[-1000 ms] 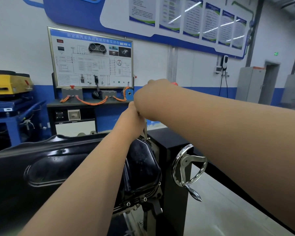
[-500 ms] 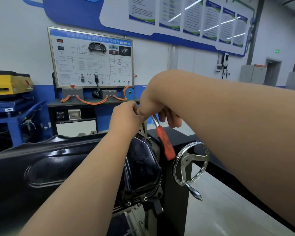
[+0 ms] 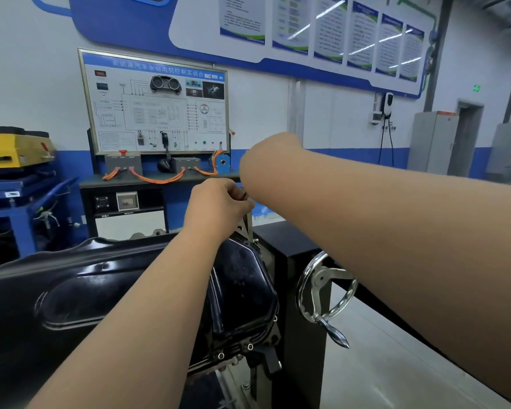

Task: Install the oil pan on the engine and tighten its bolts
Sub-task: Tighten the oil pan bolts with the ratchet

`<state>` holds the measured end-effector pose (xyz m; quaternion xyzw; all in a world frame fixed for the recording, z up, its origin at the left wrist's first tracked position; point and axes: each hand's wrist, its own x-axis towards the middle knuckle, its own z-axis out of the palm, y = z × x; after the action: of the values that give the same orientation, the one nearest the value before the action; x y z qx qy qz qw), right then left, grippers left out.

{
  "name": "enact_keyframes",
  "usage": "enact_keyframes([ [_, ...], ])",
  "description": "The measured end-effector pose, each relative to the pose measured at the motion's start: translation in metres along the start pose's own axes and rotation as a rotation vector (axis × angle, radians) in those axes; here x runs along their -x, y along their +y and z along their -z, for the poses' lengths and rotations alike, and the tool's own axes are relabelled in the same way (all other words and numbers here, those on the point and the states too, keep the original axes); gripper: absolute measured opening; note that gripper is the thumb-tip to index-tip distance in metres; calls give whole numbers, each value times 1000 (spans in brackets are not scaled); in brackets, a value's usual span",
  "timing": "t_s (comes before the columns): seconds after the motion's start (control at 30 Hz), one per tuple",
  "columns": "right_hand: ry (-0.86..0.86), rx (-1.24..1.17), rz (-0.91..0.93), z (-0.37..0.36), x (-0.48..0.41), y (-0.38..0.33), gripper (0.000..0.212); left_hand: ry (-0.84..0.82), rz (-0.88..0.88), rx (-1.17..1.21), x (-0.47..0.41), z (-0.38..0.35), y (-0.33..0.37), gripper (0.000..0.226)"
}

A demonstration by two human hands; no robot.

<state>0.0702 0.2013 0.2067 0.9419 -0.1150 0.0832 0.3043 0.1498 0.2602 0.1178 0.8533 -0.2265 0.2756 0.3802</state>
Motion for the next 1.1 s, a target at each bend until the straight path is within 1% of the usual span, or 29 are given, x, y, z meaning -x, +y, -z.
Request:
enact_keyframes([
  [0.07, 34, 51, 16, -1, -3, -6, 6, 27, -11, 16, 0, 2, -2, 41],
  [0.1, 53, 61, 22, -2, -5, -6, 7, 41, 5, 52, -1, 2, -4, 40],
  [0.17, 71, 82, 56, -3, -4, -3, 13, 32, 33, 127, -2, 1, -7, 34],
  [0.23, 51, 68, 97, -3, -6, 2, 20, -27, 30, 138, -5, 0, -10, 21],
  [0.27, 17, 59, 125, -2, -6, 5, 22, -53, 33, 149, -5, -1, -10, 17],
  [0.33, -101, 11, 155, -3, -5, 14, 31, -80, 32, 168, -6, -2, -11, 18],
  [0.37, -213, -99, 142, -4, -5, 18, 42, -91, 24, 170, -5, -3, -11, 18],
  [0.43, -429, -408, 100, -10, -8, 24, 62, -129, 18, 162, -4, -3, -11, 20],
  [0.47, -473, -503, 95, -13, -10, 26, 67, -145, 24, 161, -4, -3, -11, 26],
  [0.53, -481, -562, 91, -17, -11, 28, 68, -157, 36, 150, -5, -4, -11, 38],
  [0.57, -482, -573, 90, -18, -11, 28, 66, -164, 38, 142, -5, -4, -11, 38],
  [0.6, -488, -560, 92, -17, -10, 28, 64, -177, 30, 135, -5, -4, -11, 33],
  [0.63, -473, -499, 101, -16, -10, 27, 60, -194, 13, 133, -4, -4, -11, 25],
  [0.67, -422, -370, 118, -15, -10, 26, 53, -216, -2, 138, -4, -4, -11, 17],
  [0.73, -221, -48, 168, -15, -8, 24, 37, -246, -12, 147, -4, -5, -11, 9],
  [0.77, -108, 52, 175, -15, -8, 22, 33, -246, -8, 151, -4, -5, -11, 10],
  [0.8, -35, 70, 157, -17, -8, 20, 30, -240, -1, 161, -4, -5, -12, 11],
  [0.83, 27, 32, 133, -17, -8, 19, 26, -230, 8, 177, -5, -5, -12, 12],
  [0.9, 97, -1, 118, -16, -9, 18, 6, -209, 30, 208, -6, -5, -14, 13],
  [0.93, 129, 4, 112, -14, -9, 17, 12, -197, 35, 216, -7, -4, -16, 14],
  [0.97, 136, 32, 130, -12, -9, 15, 24, -187, 37, 219, -8, -4, -17, 13],
  [1.0, 136, 54, 155, -11, -10, 15, 29, -178, 39, 222, -9, -3, -18, 13],
  [1.03, 127, 64, 162, -10, -10, 14, 29, -173, 40, 226, -9, -2, -19, 13],
  [1.1, 112, 39, 173, -11, -11, 13, 12, -172, 33, 232, -9, -2, -20, 13],
])
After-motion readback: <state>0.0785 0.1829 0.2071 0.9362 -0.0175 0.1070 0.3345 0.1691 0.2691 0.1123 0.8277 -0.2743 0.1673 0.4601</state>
